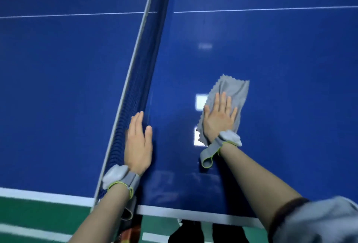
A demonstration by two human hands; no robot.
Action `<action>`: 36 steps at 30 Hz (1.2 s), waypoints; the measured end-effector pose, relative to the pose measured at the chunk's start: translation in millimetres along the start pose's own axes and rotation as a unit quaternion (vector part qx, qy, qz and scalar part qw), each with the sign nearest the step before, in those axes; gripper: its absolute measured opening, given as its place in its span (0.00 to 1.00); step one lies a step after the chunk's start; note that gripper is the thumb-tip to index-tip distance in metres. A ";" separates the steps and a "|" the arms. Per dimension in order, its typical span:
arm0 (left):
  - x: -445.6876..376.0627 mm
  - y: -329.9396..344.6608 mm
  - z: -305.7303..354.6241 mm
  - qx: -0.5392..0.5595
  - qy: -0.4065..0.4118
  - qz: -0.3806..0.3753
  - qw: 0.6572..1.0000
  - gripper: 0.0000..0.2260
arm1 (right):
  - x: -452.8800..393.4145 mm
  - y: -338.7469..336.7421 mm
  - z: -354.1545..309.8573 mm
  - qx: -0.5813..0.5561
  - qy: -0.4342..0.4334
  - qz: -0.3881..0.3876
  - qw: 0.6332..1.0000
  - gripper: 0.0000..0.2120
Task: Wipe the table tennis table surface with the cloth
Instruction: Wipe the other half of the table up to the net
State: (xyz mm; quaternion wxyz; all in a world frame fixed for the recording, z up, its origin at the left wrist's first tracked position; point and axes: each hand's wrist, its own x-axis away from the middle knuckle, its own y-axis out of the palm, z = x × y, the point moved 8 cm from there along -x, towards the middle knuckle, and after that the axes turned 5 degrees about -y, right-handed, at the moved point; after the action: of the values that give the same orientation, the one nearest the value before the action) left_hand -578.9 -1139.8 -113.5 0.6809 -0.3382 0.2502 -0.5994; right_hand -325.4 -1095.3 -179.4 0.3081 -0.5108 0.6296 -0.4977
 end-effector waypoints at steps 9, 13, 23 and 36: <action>9.9 -14.0 -38.9 -0.013 0.074 -0.035 0.997 0.28 | 36.5 66.7 -176.8 0.028 -0.175 -0.063 0.982 0.28; 9.0 -22.6 -47.4 0.038 0.046 -0.003 0.998 0.25 | 89.3 79.2 -195.3 0.076 -0.286 -0.095 0.950 0.28; 37.3 -10.2 -27.7 -0.033 0.057 -0.022 0.998 0.22 | 126.5 32.1 -50.7 0.074 -0.324 -0.113 0.936 0.31; 135.4 21.2 -23.0 -0.117 0.007 -0.035 0.993 0.22 | 157.2 -51.3 193.9 0.055 -0.070 -0.027 0.996 0.25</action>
State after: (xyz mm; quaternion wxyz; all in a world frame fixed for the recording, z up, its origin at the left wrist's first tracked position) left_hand -561.2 -1275.8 -135.7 0.6140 -0.4196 0.3113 -0.5916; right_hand -179.6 -1304.2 -173.2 0.3653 -0.5433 0.5644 -0.5029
